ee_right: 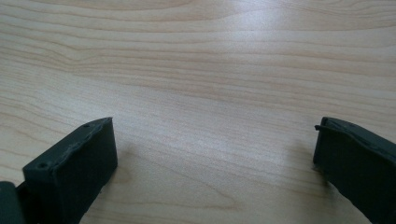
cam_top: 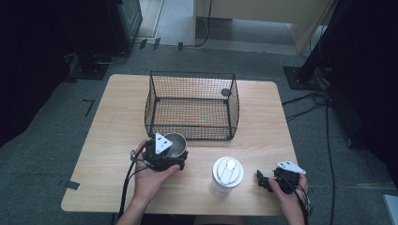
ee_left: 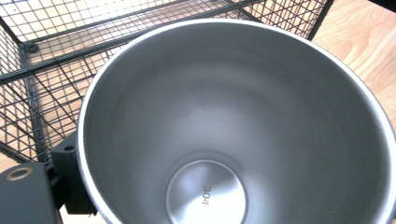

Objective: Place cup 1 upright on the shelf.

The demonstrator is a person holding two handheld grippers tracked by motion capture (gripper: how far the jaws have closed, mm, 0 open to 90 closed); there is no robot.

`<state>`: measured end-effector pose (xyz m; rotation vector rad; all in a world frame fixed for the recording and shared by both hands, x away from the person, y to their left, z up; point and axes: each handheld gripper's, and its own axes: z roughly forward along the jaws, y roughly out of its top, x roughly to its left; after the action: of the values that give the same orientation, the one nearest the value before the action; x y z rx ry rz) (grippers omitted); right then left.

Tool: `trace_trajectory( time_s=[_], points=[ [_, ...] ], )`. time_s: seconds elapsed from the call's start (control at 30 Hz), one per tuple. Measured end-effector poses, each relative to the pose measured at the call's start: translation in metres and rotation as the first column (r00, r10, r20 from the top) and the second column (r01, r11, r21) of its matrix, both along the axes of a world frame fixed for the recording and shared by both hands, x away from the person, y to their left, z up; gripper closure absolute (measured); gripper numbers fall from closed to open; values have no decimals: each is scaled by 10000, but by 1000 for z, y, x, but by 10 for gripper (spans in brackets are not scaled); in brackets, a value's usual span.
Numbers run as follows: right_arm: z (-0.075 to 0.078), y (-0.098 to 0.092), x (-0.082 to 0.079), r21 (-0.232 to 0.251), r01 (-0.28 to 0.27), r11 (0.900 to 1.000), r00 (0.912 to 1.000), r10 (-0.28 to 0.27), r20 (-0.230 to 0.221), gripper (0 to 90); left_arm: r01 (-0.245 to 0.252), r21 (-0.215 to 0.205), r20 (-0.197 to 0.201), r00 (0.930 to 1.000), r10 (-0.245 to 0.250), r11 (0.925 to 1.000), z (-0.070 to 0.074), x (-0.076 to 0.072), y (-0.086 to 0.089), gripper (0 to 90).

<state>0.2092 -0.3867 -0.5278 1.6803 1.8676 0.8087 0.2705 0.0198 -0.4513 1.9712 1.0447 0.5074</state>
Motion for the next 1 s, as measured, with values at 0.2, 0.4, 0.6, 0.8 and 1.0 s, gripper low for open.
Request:
trace_trajectory(
  time_s=[0.2, 0.4, 0.6, 0.8, 1.0],
  points=[
    [0, 0, 0, 0, -1, 10000, 10000, 1, 1, 0, -236, -288, 578, 9980, 252, 9993, 4, -4, 3, 73],
    [0, 0, 0, -1, -1, 10000, 10000, 1, 1, 0, -276, -901, 1601, 9862, 418, 9956, 14, -9, 6, 74],
    [0, 0, 0, -1, -1, 10000, 10000, 1, 2, 0, -62, -1335, 2595, 9649, 410, 9910, 24, -14, 6, 74],
    [0, 0, 0, 0, -1, 10000, 10000, 1, 1, 0, 132, -1728, 3582, 9323, 504, 9849, 31, -19, 7, 75],
    [0, 0, 0, 0, -1, 10000, 10000, 1, 0, 0, 181, -2038, 4456, 8920, 763, 9788, 40, -24, 7, 76]
  ],
)
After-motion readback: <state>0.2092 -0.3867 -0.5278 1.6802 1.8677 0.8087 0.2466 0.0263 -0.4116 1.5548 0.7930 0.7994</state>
